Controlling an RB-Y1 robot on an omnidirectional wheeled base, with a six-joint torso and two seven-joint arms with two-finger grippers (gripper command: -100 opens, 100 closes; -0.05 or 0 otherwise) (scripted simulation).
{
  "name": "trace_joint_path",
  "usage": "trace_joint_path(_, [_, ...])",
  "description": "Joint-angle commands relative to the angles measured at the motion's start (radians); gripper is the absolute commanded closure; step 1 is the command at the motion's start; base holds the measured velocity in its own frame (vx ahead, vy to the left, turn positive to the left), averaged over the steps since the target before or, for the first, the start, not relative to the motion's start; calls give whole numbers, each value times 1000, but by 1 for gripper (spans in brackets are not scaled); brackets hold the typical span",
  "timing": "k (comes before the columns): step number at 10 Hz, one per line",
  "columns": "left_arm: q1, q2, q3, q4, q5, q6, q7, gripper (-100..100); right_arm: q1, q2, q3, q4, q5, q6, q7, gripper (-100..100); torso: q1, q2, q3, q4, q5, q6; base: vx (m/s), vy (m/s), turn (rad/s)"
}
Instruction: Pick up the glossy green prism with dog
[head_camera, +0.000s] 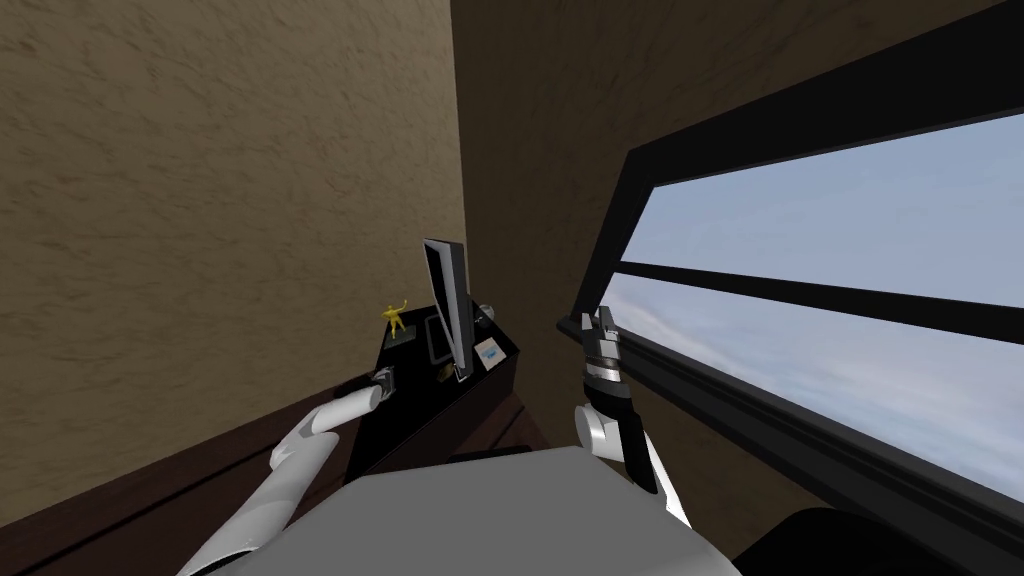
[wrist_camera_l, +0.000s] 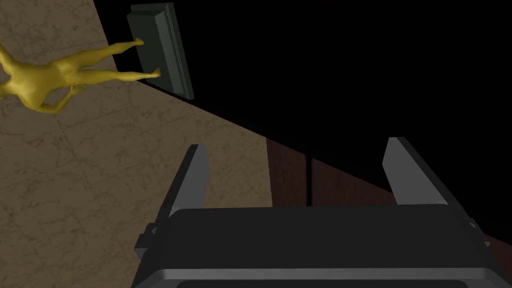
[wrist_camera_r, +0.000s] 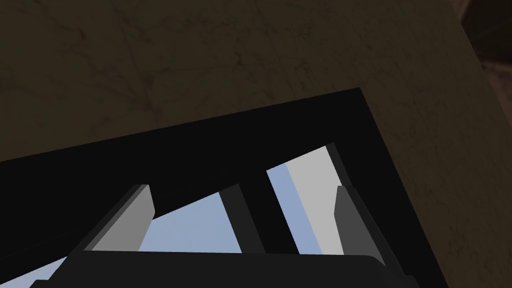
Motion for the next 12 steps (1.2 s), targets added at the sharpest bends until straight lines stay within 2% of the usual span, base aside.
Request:
trace_joint_path(1, [-40,9,19,50,3,50,7,-100,0,0,0,0,0,0,0,0,0,0,0,0,0,0,20,-17,-168])
trace_joint_path(2, [-40,9,19,70,3,59,7,-100,0,0,0,0,0,0,0,0,-1,-1,0,0,0,1,21,-10,-85])
trace_joint_path(3, [-70,18,37,110,7,94,13,-100,0,0,0,0,0,0,0,0,0,-1,0,0,0,0,26,-17,-142])
trace_joint_path(4, [-70,18,37,121,7,117,13,-100,0,0,0,0,0,0,0,0,-1,-1,0,0,0,1,28,-14,-80])
trace_joint_path(5, [-100,27,54,156,11,149,18,-100,0,0,0,0,0,0,0,0,-1,-1,0,0,0,0,37,-27,-146])
trace_joint_path(6, [-100,27,54,170,11,174,18,-100,0,0,0,0,0,0,0,0,-1,-2,-1,0,0,1,31,-19,-72])
trace_joint_path(7, [-129,35,71,212,13,201,23,-100,0,0,0,0,0,0,0,0,-1,-1,-1,0,0,0,34,-27,-116])
trace_joint_path(8, [-129,35,71,216,13,228,23,-100,0,0,0,0,0,0,0,0,-2,-1,-1,0,0,0,32,-19,-67])
trace_joint_path(9, [-156,44,87,250,15,261,27,-100,0,0,0,0,0,0,0,0,-1,-1,-1,0,0,0,43,-23,-153])
trace_joint_path(10, [-156,44,87,260,15,283,27,-100,0,0,0,0,0,0,0,0,-1,-2,-1,0,0,1,38,-19,-57])
trace_joint_path(11, [-182,52,102,285,16,323,31,-100,0,0,0,0,0,0,0,0,-1,-2,-1,0,0,0,44,-24,-87])
trace_joint_path(12, [-182,52,102,301,16,334,31,-100,0,0,0,0,0,0,0,0,-1,-2,-1,0,0,0,34,-20,-57])
